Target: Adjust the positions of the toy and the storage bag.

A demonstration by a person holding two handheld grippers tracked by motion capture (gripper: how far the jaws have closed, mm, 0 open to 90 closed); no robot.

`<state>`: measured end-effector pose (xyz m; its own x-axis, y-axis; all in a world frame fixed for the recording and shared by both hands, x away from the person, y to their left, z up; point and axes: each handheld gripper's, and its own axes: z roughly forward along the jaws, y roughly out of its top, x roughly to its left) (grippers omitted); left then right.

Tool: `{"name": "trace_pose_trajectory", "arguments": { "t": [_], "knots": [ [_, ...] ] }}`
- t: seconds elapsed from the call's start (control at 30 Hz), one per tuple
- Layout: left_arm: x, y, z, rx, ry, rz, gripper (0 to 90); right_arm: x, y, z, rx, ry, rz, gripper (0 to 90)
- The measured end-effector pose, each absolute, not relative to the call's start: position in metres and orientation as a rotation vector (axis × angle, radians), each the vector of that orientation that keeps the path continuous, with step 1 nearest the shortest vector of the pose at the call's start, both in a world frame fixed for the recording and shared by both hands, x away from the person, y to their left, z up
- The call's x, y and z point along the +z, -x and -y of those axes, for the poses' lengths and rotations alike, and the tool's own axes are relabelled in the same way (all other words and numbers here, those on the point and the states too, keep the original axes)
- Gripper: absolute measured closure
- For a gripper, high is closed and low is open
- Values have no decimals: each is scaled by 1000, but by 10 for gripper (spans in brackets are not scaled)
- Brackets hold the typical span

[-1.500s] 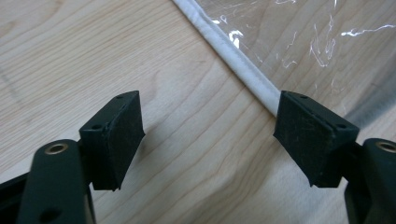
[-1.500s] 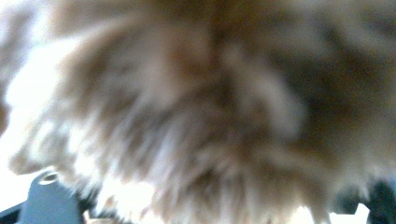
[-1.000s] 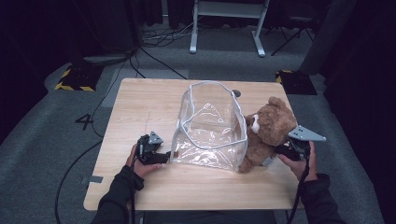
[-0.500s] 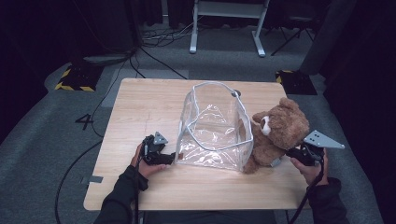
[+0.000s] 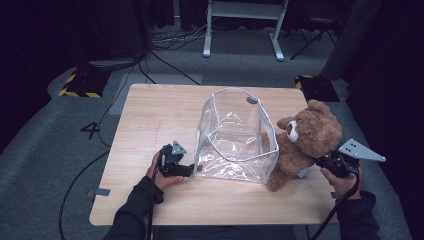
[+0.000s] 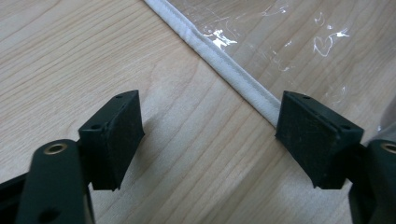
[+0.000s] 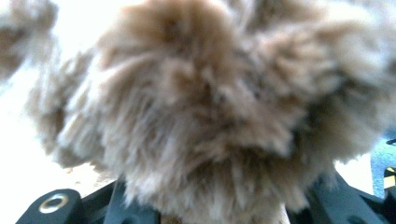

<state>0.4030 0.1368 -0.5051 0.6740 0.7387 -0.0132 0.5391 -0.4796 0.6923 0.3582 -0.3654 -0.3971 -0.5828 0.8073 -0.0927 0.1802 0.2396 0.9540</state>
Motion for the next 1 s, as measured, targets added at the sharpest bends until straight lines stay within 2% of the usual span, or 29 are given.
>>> {"name": "trace_pose_trajectory", "arguments": {
  "t": [0.23, 1.0],
  "knots": [
    [-505, -403, -136, 379, -2201, -983, 209, -387, -353, 374, 1368, -891, -1905, 599],
    [-506, -401, -133, 385, -2189, -1014, 194, -314, -345, 387, 1382, -830, -1792, 602]
  ]
}}
